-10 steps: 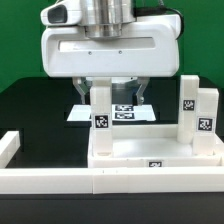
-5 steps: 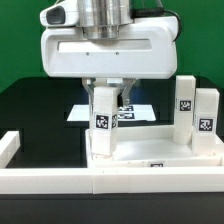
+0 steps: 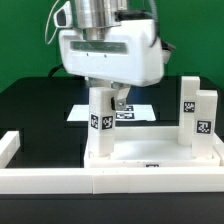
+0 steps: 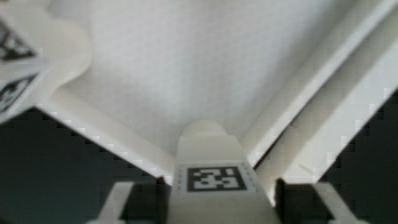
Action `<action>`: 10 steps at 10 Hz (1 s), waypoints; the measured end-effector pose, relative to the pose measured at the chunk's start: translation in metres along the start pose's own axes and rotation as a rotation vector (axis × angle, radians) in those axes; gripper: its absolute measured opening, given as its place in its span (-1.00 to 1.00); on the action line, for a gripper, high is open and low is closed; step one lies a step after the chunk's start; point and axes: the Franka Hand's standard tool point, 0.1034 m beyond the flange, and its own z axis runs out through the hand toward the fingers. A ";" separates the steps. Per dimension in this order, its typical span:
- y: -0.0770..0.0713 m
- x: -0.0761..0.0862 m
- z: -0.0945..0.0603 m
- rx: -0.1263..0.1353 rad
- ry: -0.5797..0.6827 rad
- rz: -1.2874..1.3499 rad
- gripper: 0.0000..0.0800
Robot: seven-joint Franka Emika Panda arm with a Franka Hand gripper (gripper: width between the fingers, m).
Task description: Assemble desk
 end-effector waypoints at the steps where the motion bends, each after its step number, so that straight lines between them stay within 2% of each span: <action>1: -0.001 0.001 0.000 0.024 -0.020 0.149 -0.27; 3: -0.008 0.004 -0.003 0.089 -0.040 0.413 -0.27; 4: -0.009 0.006 -0.002 0.107 -0.035 0.476 -0.27; 6: -0.009 0.005 -0.002 0.106 -0.036 0.477 -0.27; 7: -0.008 0.006 -0.002 0.105 -0.028 0.384 0.19; 8: -0.007 0.010 -0.001 0.102 -0.016 0.217 0.47; 9: -0.007 0.010 -0.001 0.093 -0.011 0.051 0.47; 10: -0.006 0.009 -0.001 0.085 -0.002 -0.086 0.59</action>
Offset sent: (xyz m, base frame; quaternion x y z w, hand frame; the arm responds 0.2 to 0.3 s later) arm 0.0093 -0.0016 0.0056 0.0888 -0.0059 0.2759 0.9571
